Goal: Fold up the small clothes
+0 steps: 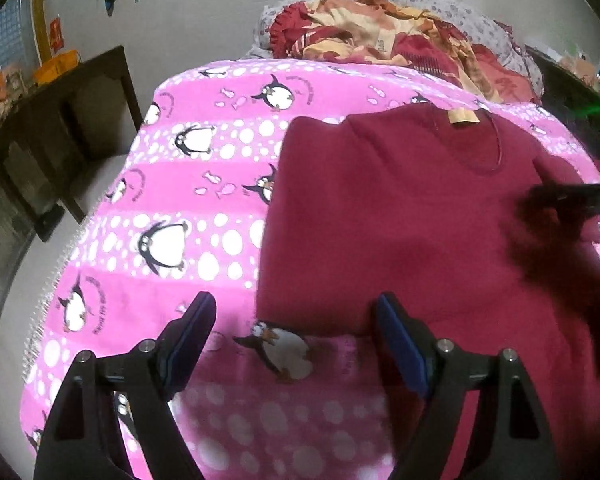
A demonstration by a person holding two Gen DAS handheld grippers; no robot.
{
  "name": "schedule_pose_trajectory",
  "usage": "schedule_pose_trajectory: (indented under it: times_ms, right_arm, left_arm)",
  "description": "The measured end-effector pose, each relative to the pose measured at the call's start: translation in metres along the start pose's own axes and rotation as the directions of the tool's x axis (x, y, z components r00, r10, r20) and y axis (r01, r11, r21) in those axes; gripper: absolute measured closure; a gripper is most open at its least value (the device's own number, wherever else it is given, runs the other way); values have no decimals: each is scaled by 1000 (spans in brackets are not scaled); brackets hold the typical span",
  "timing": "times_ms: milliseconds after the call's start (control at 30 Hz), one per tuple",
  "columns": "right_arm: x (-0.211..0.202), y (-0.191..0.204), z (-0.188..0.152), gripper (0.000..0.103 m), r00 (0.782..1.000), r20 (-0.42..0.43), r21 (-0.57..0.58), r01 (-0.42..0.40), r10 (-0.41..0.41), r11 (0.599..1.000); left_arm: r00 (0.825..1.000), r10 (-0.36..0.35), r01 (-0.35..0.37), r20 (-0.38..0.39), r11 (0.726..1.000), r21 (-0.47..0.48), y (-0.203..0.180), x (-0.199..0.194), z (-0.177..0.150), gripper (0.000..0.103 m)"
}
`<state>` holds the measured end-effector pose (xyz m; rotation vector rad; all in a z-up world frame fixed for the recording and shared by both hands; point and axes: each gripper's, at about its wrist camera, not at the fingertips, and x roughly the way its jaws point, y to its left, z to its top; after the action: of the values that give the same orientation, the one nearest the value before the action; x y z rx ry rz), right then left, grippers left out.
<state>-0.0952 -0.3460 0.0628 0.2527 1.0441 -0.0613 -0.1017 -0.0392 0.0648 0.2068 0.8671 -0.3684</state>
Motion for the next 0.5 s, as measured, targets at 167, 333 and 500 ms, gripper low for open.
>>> schedule_pose_trajectory:
  times_ms: [167,333,500]
  right_arm:
    - [7,-46,-3,17,998,-14,129,60,-59,990]
    - [-37,-108,0,17,962,81,225,237,-260,945]
    - [-57,-161,-7,17,954,65,387,247,-294,888]
  left_arm:
    - [1000,15,-15,4,1000,24,-1,-2,-1,22]
    - [1000,20,-21,-14,1000,-13,8,3,0,22]
    - [1000,7,-7,8,999,-32,6,-2,2,22]
